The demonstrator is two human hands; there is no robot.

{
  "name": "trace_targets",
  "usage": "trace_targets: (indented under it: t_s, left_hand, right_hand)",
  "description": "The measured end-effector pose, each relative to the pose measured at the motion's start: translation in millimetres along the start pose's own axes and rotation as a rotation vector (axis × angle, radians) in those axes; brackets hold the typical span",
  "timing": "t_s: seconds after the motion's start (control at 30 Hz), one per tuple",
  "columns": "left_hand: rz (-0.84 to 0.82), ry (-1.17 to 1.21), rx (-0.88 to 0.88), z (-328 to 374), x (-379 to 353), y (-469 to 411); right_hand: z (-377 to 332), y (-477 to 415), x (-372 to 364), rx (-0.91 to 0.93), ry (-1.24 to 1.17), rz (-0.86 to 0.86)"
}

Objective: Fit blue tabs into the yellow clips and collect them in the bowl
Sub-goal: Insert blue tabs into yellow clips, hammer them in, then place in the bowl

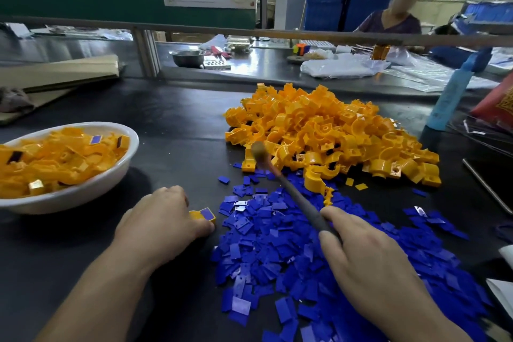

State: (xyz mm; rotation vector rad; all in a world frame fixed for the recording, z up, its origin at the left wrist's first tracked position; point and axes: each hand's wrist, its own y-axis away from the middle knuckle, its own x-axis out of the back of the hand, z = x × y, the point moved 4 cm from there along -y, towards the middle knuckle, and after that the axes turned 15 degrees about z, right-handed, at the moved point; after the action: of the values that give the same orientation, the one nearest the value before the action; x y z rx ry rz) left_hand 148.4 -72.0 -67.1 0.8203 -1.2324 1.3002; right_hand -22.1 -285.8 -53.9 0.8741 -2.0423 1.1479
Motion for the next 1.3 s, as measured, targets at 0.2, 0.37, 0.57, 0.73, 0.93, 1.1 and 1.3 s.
trace_targets:
  t_s: [0.2, 0.37, 0.57, 0.73, 0.93, 1.1, 1.3]
  left_hand:
    - [0.033, -0.083, -0.092, 3.4, 0.6, 3.7]
    - [0.054, -0.056, -0.089, 1.1, -3.9, 0.9]
    - [0.064, -0.047, -0.077, -0.1, -4.5, -0.5]
    - [0.065, -0.029, -0.065, 0.5, -5.9, -0.9]
    - [0.090, -0.024, -0.090, -0.4, -7.7, -1.9]
    - [0.088, -0.014, -0.083, -0.6, -6.8, -2.1]
    - [0.084, -0.017, -0.086, -1.7, -10.3, -1.1]
  right_hand:
    - [-14.4, 1.7, 4.7, -0.115, -0.272, -0.087]
    - [-31.4, 8.3, 1.5, 0.031, -0.171, -0.140]
    - [-47.8, 14.0, -4.4, 0.183, 0.062, -0.184]
    - [-43.8, 13.2, 0.4, 0.192, 0.108, -0.127]
    - [-60.0, 13.3, -6.1, 0.375, 0.060, 0.041]
    - [-49.6, 10.6, -13.4, 0.220, 0.077, -0.066]
    - [-24.4, 6.8, -3.3, 0.096, 0.178, -0.032]
